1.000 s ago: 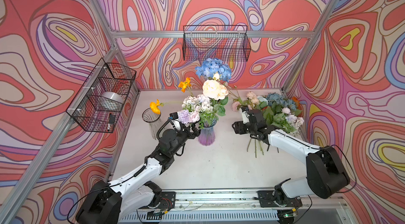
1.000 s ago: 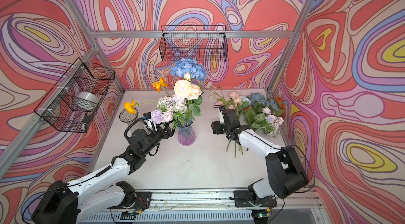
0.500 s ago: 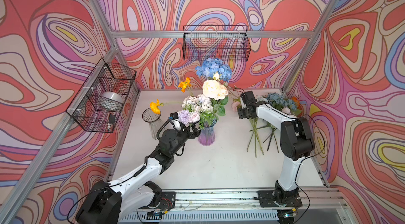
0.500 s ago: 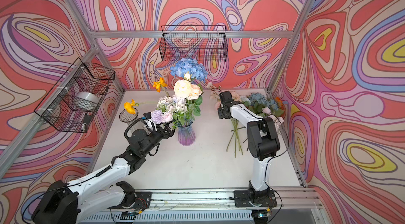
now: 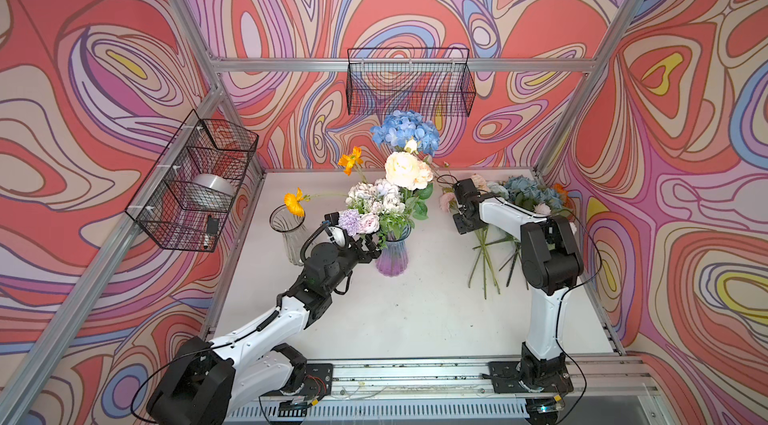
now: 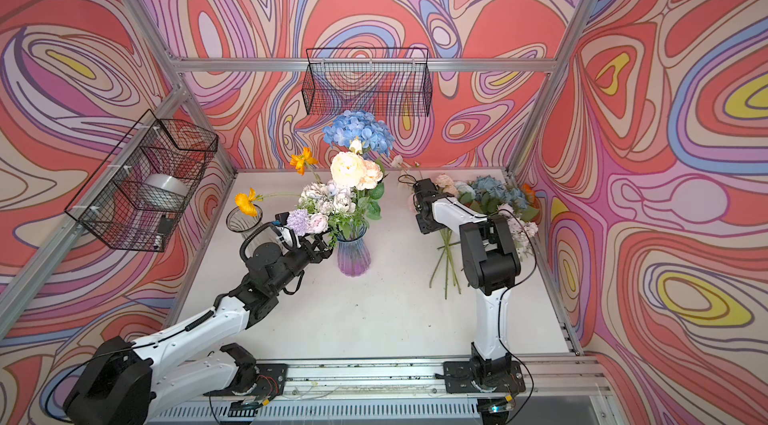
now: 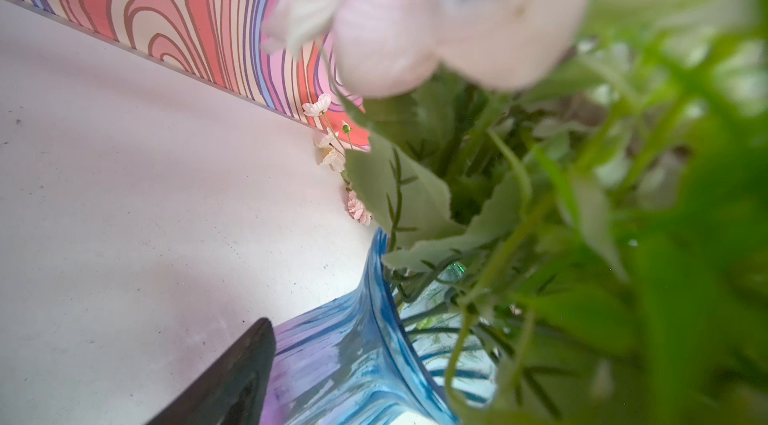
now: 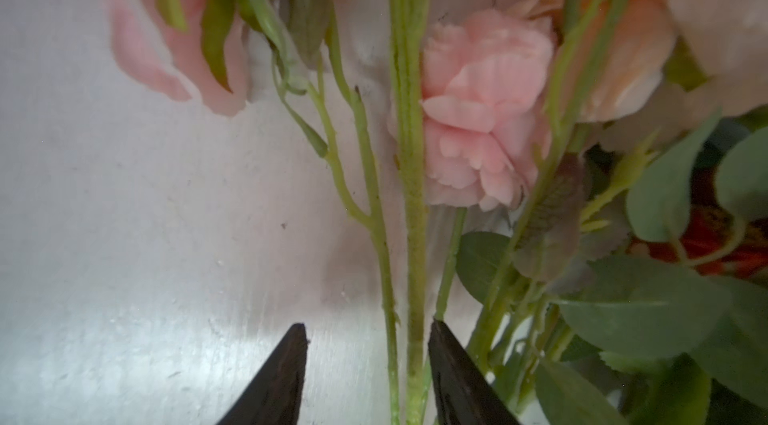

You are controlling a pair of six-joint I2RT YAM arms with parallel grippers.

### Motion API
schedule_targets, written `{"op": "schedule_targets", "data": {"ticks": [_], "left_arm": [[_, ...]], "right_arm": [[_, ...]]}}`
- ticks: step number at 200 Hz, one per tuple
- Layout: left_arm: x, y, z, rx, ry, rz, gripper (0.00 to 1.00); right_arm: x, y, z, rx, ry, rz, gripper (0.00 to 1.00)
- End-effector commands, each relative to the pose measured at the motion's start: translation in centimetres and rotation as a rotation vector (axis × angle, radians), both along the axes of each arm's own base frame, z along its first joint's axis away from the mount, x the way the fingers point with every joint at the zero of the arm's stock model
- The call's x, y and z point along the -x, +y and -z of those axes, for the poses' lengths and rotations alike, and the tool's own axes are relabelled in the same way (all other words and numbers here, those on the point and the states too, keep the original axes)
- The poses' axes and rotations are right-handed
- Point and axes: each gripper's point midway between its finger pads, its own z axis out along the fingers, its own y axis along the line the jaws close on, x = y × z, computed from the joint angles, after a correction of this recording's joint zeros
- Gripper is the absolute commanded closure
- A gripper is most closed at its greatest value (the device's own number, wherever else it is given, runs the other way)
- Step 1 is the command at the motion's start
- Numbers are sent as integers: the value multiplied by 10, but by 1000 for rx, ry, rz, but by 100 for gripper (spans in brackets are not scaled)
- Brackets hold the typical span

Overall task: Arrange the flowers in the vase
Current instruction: 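Move the right gripper down to the loose flower stems on the table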

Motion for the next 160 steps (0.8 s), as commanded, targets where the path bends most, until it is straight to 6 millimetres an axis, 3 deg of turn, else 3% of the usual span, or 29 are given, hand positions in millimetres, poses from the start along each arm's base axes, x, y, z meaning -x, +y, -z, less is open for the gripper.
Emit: {"op": "schedule_targets", "data": {"ticks": [1, 29, 75, 89, 115, 134, 160], "left_arm": [[-2, -4, -16, 13, -39, 13, 13], [-1, -3, -16, 11, -38, 11, 13], [2, 0, -17, 6, -44, 0, 13], [2, 0, -18, 6, -47, 1, 13], [2, 0, -17, 6, -46, 4, 13], [2, -1, -18, 12, -48, 6, 13], [2, 0, -17, 11, -45, 5, 13]], "right_arm": [[2, 7, 8, -36, 34, -21, 51], [12, 41, -2, -249, 46, -46, 54], [36, 79, -40, -547, 11, -43, 54], [37, 79, -49, -563, -9, -35, 55], [25, 57, -56, -446, -71, 18, 58], [15, 43, -54, -356, -87, 40, 62], [0, 43, -48, -328, -100, 29, 67]]}}
